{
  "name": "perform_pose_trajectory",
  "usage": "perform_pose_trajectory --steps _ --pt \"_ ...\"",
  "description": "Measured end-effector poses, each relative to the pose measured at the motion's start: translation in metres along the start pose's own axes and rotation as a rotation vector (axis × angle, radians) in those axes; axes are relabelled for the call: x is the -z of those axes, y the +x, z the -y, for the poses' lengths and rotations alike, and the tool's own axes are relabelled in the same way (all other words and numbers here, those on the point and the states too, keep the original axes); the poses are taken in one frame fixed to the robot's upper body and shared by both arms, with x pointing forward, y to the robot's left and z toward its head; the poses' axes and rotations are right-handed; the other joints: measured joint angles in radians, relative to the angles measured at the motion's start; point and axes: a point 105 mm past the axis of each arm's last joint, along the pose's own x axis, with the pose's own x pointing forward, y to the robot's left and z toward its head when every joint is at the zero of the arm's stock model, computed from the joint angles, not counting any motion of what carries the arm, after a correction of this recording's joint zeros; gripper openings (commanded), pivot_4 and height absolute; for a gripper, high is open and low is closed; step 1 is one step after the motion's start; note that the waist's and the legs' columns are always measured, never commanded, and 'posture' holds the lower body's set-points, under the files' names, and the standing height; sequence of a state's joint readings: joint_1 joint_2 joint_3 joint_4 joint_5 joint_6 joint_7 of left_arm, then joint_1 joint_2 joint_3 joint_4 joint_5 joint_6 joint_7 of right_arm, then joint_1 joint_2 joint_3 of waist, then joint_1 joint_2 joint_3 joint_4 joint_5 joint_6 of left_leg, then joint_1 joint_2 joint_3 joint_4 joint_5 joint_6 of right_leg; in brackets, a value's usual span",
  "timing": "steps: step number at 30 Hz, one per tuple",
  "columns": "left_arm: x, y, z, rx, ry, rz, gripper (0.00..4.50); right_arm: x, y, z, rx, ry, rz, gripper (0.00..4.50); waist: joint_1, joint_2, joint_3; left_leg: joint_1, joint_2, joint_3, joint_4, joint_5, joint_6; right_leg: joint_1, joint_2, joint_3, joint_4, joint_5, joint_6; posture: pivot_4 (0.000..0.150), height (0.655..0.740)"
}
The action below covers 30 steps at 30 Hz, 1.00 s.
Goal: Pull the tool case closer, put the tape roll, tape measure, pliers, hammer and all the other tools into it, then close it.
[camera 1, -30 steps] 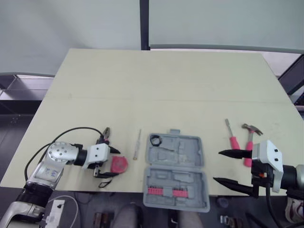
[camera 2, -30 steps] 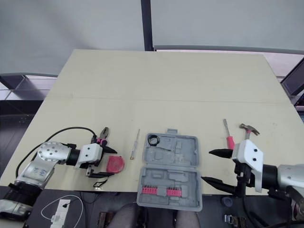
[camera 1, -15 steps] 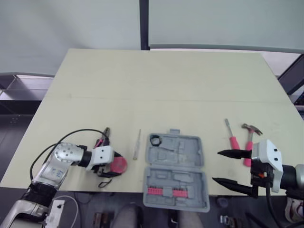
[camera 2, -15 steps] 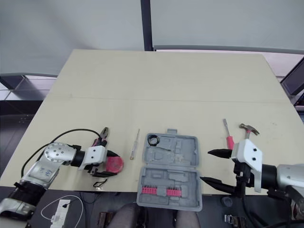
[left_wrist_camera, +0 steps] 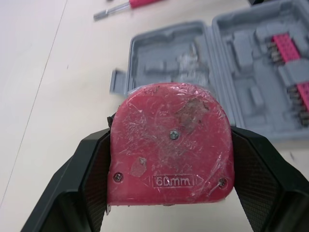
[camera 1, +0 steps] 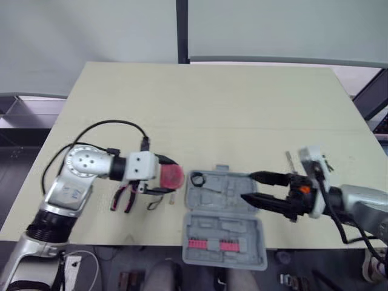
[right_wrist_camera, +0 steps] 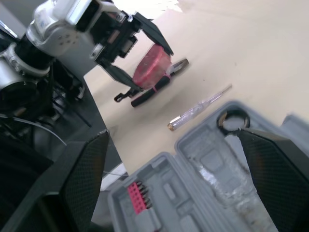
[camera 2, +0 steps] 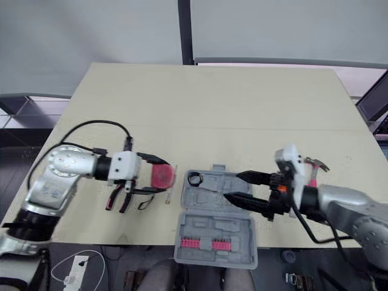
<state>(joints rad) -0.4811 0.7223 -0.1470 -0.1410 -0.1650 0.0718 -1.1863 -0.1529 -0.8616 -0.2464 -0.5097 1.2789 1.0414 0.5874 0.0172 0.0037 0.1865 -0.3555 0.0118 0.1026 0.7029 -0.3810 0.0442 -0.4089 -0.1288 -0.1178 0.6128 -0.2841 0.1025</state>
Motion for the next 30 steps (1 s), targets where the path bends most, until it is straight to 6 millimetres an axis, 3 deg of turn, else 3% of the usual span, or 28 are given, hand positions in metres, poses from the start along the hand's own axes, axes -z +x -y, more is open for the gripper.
perform_pose_trajectory --steps 3,8,20,23,29,30 --pt "-0.009 0.011 -0.001 0.005 0.031 0.039 3.01 -0.005 0.019 0.002 -0.041 0.146 0.019 4.50 -0.002 0.000 0.000 0.000 0.000 0.001 0.000 0.001 0.000 -0.001 0.003 -0.003 0.001 0.000 0.000 0.150 0.7400" --pt "-0.021 0.029 -0.002 0.018 0.082 0.082 3.01 -0.011 0.040 -0.005 -0.107 0.219 0.011 4.50 0.004 0.000 0.000 -0.001 0.000 0.001 0.000 0.001 0.000 0.000 0.004 -0.003 0.001 0.000 0.000 0.150 0.7400" --pt "-0.036 0.050 -0.009 -0.001 0.136 0.117 3.01 -0.003 0.069 -0.001 -0.111 0.358 -0.037 4.50 0.004 0.000 0.000 -0.003 -0.001 0.000 0.001 0.002 0.002 -0.001 0.004 -0.010 0.001 0.000 0.001 0.150 0.7400" --pt "-0.037 0.054 -0.008 0.005 0.135 0.124 3.01 -0.005 0.072 0.002 -0.105 0.368 -0.030 3.71 0.005 0.000 0.000 -0.003 -0.001 -0.001 0.001 0.002 0.002 -0.001 0.004 -0.011 0.001 0.000 0.001 0.150 0.7400" --pt "-0.036 0.054 -0.011 -0.001 0.137 0.115 3.01 -0.004 0.073 0.006 -0.093 0.389 -0.025 0.65 0.006 0.000 0.000 -0.004 -0.001 -0.002 0.001 0.002 0.002 -0.001 0.003 -0.012 0.000 0.000 0.001 0.150 0.7400" --pt "-0.036 0.054 -0.012 -0.009 0.150 0.106 3.01 -0.005 0.073 0.007 -0.094 0.399 -0.018 0.50 0.006 0.000 0.000 -0.005 -0.001 -0.002 0.002 0.002 0.002 -0.001 0.003 -0.012 0.000 0.000 0.001 0.150 0.7400"
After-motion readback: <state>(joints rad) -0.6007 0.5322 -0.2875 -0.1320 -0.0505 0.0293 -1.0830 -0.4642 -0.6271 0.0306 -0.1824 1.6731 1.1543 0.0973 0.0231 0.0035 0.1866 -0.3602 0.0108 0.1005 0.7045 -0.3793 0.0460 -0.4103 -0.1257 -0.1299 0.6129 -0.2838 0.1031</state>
